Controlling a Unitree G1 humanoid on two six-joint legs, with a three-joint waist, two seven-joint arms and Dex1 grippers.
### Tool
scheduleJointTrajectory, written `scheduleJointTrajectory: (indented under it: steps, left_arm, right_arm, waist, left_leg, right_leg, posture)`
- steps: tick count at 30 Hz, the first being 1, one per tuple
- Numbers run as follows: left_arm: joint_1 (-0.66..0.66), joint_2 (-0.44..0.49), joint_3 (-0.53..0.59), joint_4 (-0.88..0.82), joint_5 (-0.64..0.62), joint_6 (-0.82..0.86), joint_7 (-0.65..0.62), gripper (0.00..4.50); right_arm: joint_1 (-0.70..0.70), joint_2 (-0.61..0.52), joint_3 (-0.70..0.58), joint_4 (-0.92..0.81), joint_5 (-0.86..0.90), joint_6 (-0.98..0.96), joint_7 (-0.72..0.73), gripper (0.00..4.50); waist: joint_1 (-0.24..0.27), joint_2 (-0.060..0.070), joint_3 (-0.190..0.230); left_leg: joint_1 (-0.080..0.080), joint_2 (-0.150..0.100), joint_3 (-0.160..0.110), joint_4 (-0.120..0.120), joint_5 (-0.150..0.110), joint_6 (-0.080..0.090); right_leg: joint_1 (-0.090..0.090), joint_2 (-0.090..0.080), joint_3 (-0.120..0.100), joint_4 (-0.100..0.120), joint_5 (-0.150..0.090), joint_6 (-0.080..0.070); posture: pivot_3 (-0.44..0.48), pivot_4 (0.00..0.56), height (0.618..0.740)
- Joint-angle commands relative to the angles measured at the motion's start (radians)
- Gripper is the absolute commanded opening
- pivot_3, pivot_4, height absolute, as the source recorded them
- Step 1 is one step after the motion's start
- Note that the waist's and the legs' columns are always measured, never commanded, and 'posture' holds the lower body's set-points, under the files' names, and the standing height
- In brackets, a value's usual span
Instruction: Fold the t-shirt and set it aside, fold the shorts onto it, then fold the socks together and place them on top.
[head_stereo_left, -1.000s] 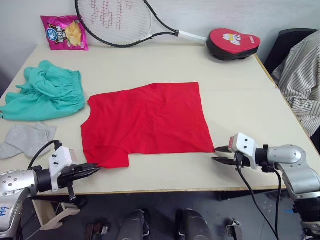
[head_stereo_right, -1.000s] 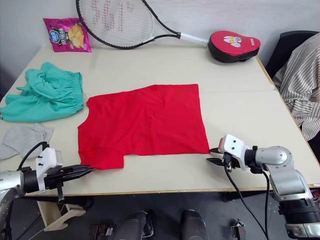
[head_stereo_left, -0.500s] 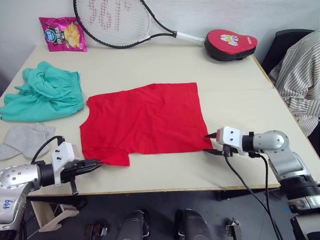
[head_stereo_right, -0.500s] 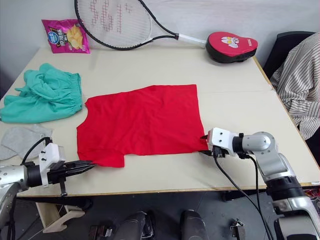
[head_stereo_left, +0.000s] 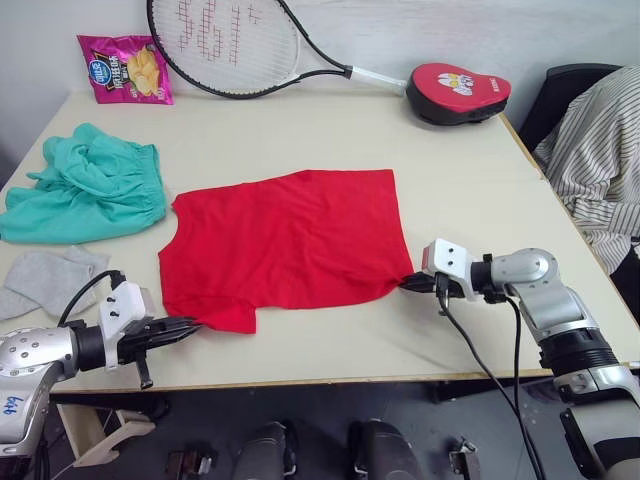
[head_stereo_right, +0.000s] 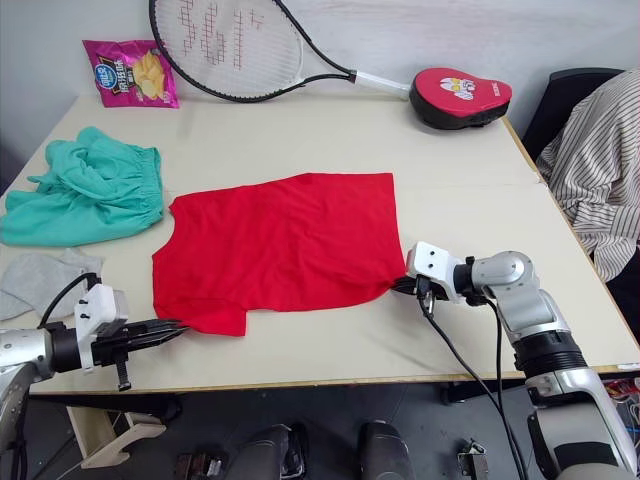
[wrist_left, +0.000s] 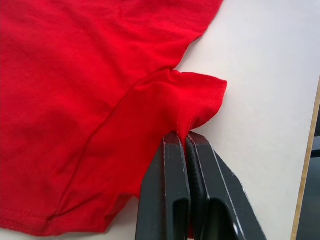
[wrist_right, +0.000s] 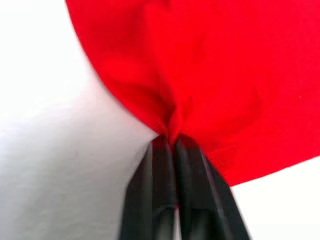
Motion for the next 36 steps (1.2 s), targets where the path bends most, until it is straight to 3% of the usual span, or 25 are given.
scheduleJointTrajectory:
  steps: [1,7,10,15,18,22,25,26,28,30,33,36]
  left_arm:
    - [0.015,0.019,0.035,-0.005,0.001,-0.015,-0.001,0.00]
    - [0.124,0.035,0.142,-0.055,-0.087,0.046,-0.066,0.00]
    - [0.282,0.069,0.236,-0.098,-0.147,0.134,-0.166,0.00]
    - [0.440,0.099,0.290,-0.152,-0.164,0.204,-0.242,0.00]
    - [0.441,0.103,0.281,-0.170,-0.175,0.237,-0.236,0.00]
    - [0.336,0.108,0.247,-0.164,-0.199,0.267,-0.207,0.00]
    - [0.056,0.115,0.221,-0.130,-0.301,0.356,-0.104,0.00]
    - [-0.123,0.109,0.182,-0.059,-0.278,0.331,-0.042,0.00]
    - [-0.390,0.117,0.090,0.087,-0.163,0.244,0.042,0.00]
    - [-0.721,0.097,-0.028,0.353,0.027,0.039,0.163,0.00]
    - [-1.205,0.029,-0.115,0.792,0.188,-0.240,0.348,0.00]
    - [-1.527,-0.013,-0.122,1.086,0.230,-0.440,0.425,0.00]
  right_arm:
    - [0.044,-0.019,0.014,-0.024,0.017,0.031,0.055,0.03]
    - [0.146,-0.148,-0.037,-0.178,0.099,0.078,0.175,0.03]
    - [0.292,-0.281,-0.088,-0.322,0.164,0.147,0.244,0.03]
    - [0.450,-0.390,-0.136,-0.479,0.244,0.262,0.261,0.03]
    - [0.497,-0.411,-0.151,-0.532,0.277,0.304,0.261,0.03]
    - [0.484,-0.400,-0.157,-0.537,0.297,0.312,0.242,0.03]
    - [0.302,-0.366,-0.181,-0.465,0.370,0.402,0.234,0.03]
    - [0.163,-0.330,-0.202,-0.378,0.392,0.410,0.214,0.03]
    - [-0.069,-0.270,-0.227,-0.218,0.414,0.437,0.170,0.03]
    - [-0.338,-0.217,-0.232,0.002,0.373,0.408,0.110,0.03]
    - [-0.673,-0.125,-0.245,0.383,0.243,0.149,-0.130,0.03]
    - [-0.875,-0.091,-0.262,0.643,0.145,-0.117,-0.381,0.03]
  waist:
    - [0.003,0.001,0.000]
    - [0.010,0.003,0.002]
    - [0.015,0.005,0.003]
    - [0.014,0.005,0.004]
    - [0.013,0.007,0.005]
    - [0.012,0.010,0.006]
    - [0.013,0.014,0.009]
    - [0.012,0.016,0.011]
    - [0.011,0.017,0.017]
    - [0.011,0.017,0.019]
    - [0.011,0.010,0.022]
    - [0.008,0.006,0.024]
  left_leg:
    - [0.000,0.000,0.000,-0.001,0.000,0.000]
    - [-0.001,0.000,0.000,-0.005,-0.002,-0.001]
    - [-0.002,0.000,-0.001,-0.004,-0.004,0.000]
    - [-0.003,0.000,-0.001,-0.003,-0.009,0.002]
    - [-0.003,0.000,-0.001,-0.003,-0.011,0.006]
    - [-0.002,0.001,-0.001,-0.003,-0.011,0.006]
    - [-0.002,0.001,-0.001,-0.002,-0.009,0.004]
    - [-0.002,0.001,-0.002,-0.002,-0.007,0.003]
    - [-0.001,0.001,-0.002,-0.001,-0.003,0.000]
    - [-0.009,0.000,-0.001,-0.001,0.003,-0.002]
    - [-0.019,0.000,0.002,0.001,0.012,0.006]
    - [-0.027,0.000,0.002,0.003,0.015,0.007]
  right_leg:
    - [0.000,0.000,0.000,0.000,0.000,0.000]
    - [-0.001,0.000,-0.002,-0.002,-0.002,-0.003]
    - [-0.001,0.000,-0.004,-0.004,-0.002,-0.004]
    - [0.002,0.000,-0.005,-0.013,-0.003,-0.003]
    - [0.001,0.000,-0.004,-0.012,-0.002,-0.002]
    - [-0.001,0.000,-0.003,-0.011,-0.003,-0.005]
    - [-0.001,0.000,-0.003,-0.009,-0.003,-0.005]
    - [-0.001,0.000,-0.003,-0.008,-0.001,-0.004]
    - [-0.001,0.000,-0.004,-0.007,0.002,-0.003]
    - [-0.007,0.002,-0.004,-0.006,0.007,-0.002]
    - [-0.018,0.006,-0.008,0.005,0.007,-0.002]
    - [-0.024,0.006,-0.022,0.007,0.007,-0.001]
  posture:
    - [0.000,0.150,0.740]
    - [0.000,0.150,0.740]
    - [0.000,0.150,0.740]
    - [0.000,0.150,0.740]
    - [0.000,0.150,0.740]
    - [0.000,0.150,0.740]
    - [0.000,0.150,0.740]
    - [0.000,0.150,0.740]
    - [0.000,0.150,0.740]
    - [0.000,0.150,0.740]
    - [0.000,0.150,0.740]
    - [0.000,0.150,0.740]
